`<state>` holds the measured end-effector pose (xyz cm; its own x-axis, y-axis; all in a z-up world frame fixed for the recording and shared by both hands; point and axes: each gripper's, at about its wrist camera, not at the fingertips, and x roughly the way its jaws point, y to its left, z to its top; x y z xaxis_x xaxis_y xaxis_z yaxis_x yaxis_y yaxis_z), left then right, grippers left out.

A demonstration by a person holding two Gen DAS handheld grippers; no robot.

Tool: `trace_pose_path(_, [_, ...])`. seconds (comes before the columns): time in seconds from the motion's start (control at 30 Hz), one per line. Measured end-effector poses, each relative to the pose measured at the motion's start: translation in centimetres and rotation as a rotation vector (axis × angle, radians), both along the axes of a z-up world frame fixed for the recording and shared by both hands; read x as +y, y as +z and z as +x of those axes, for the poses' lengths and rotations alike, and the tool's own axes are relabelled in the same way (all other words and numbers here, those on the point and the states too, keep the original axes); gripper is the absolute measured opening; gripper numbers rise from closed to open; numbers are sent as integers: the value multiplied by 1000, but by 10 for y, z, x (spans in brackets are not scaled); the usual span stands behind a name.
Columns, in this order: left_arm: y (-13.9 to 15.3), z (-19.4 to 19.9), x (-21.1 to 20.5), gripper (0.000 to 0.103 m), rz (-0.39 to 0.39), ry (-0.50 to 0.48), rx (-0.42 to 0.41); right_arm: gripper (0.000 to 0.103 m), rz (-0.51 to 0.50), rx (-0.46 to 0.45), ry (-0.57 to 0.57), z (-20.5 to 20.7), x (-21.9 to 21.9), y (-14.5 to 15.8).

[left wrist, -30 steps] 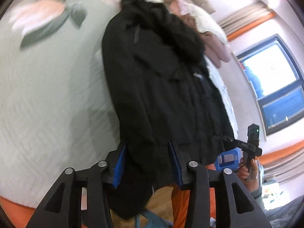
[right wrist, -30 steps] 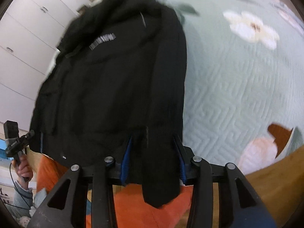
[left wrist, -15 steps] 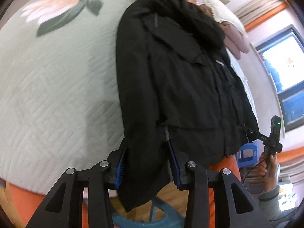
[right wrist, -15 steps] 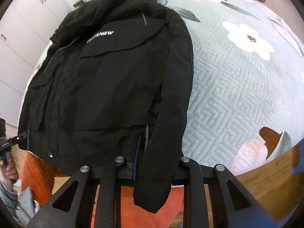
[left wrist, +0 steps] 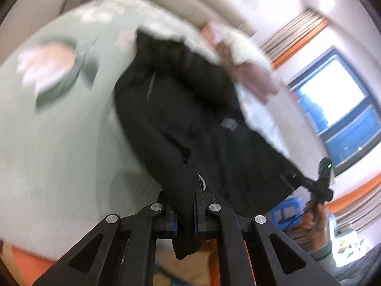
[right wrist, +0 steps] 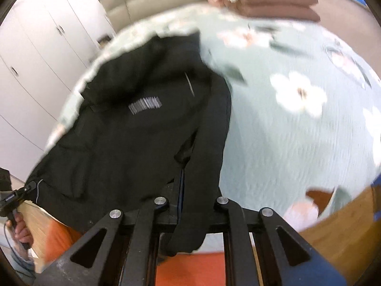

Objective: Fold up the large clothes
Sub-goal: 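Fold the lifted hem over toward the hood with both grippers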

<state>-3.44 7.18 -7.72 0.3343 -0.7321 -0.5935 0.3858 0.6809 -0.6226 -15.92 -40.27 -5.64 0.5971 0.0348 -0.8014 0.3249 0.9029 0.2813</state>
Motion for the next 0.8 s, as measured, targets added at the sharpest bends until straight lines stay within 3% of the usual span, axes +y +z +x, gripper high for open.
trace_pose_path(0.13, [48, 42, 3, 10, -98, 23, -98, 15, 3, -94, 27, 37, -12, 54])
trace_pose_path(0.27, [78, 101, -4, 11, -111, 61, -174, 15, -30, -167, 12, 91, -27, 98])
trace_pose_path(0.47, [76, 214, -23, 15, -133, 161, -154, 15, -1, -195, -45, 201, -57, 114])
trace_pose_path(0.6, [39, 302, -52, 16, -130, 228, -88, 20, 9, -155, -96, 289, -80, 86])
trace_pose_path(0.7, [-20, 370, -85, 16, -72, 250, 1, 26, 44, -90, -150, 352, -99, 35])
trace_pose_path(0.8, [-75, 403, -106, 16, -28, 244, 113, 29, 62, 43, -177, 397, -111, -29])
